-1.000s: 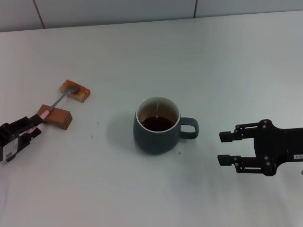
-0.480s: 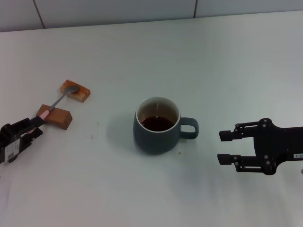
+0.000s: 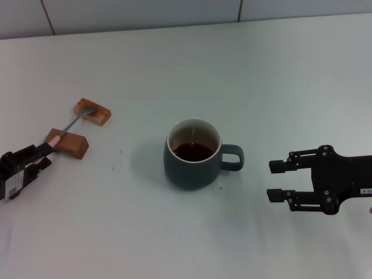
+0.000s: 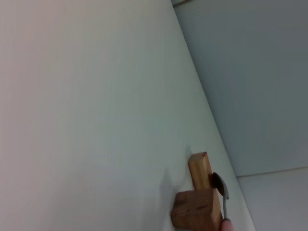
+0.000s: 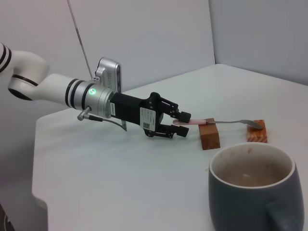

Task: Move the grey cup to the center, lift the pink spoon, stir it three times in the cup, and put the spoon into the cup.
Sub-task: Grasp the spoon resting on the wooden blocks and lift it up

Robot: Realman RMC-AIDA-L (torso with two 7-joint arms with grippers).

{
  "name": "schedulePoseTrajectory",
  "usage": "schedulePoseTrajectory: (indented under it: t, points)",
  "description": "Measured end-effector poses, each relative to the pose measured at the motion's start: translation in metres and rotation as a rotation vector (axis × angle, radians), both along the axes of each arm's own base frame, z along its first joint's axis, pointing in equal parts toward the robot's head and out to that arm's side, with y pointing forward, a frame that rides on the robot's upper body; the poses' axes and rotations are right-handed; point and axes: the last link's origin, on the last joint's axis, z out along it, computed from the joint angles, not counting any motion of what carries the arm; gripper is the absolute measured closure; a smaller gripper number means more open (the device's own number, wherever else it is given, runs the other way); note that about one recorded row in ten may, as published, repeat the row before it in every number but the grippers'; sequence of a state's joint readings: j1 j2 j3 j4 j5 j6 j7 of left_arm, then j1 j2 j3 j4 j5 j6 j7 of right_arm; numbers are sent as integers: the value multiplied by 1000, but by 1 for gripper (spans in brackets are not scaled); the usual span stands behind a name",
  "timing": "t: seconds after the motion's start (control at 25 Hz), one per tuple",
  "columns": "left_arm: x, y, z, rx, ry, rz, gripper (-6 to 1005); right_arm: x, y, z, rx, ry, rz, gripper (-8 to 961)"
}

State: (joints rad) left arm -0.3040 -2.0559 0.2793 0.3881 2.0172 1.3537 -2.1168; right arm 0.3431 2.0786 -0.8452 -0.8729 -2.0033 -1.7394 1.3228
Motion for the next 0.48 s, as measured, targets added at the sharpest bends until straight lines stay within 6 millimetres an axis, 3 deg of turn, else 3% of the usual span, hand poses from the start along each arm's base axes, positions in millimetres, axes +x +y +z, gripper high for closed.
schedulePoseTrajectory:
  t: [0.36, 0.48]
  points:
    - [1, 3, 1, 13, -6, 3, 612, 0, 1, 0, 4, -3, -1, 389]
    - [3, 4, -1, 8, -17, 0, 733, 0, 1, 0, 5, -3, -1, 389]
